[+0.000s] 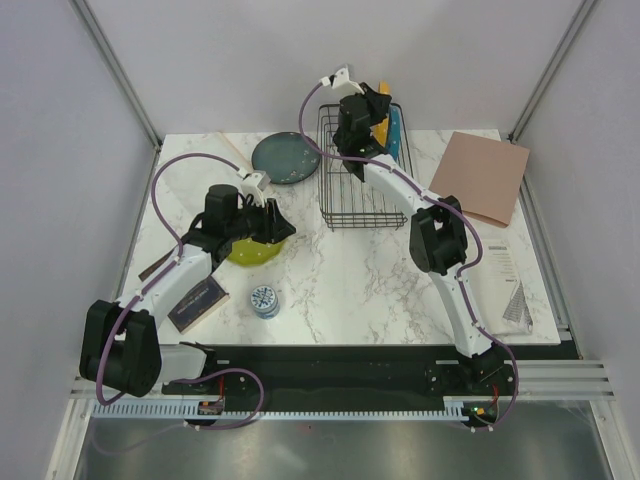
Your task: Load the plates into the dish rack
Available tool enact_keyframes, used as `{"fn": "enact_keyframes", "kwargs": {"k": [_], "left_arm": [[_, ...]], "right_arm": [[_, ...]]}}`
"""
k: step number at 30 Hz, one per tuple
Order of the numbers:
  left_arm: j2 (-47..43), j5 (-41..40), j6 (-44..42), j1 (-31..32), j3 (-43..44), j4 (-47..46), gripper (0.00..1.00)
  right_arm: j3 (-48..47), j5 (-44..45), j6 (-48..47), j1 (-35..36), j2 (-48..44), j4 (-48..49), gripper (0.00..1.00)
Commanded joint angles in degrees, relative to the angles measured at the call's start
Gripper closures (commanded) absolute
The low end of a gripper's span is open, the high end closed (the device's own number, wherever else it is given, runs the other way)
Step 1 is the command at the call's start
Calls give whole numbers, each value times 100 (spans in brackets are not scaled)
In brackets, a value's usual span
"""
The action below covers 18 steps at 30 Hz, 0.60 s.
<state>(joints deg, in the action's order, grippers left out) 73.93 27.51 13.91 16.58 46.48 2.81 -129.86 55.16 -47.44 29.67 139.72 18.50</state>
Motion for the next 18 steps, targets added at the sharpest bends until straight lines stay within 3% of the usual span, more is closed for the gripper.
{"fn": "enact_keyframes", "kwargs": {"k": [1,18], "left_arm": [[-125,35,94,-32,-34,-246,51],[-116,44,120,-58,-104,-246,51]], "right_arm": [[-224,-128,-318,13,-340,883,100],[-74,-242,-1013,12,-129,1261,100]]}}
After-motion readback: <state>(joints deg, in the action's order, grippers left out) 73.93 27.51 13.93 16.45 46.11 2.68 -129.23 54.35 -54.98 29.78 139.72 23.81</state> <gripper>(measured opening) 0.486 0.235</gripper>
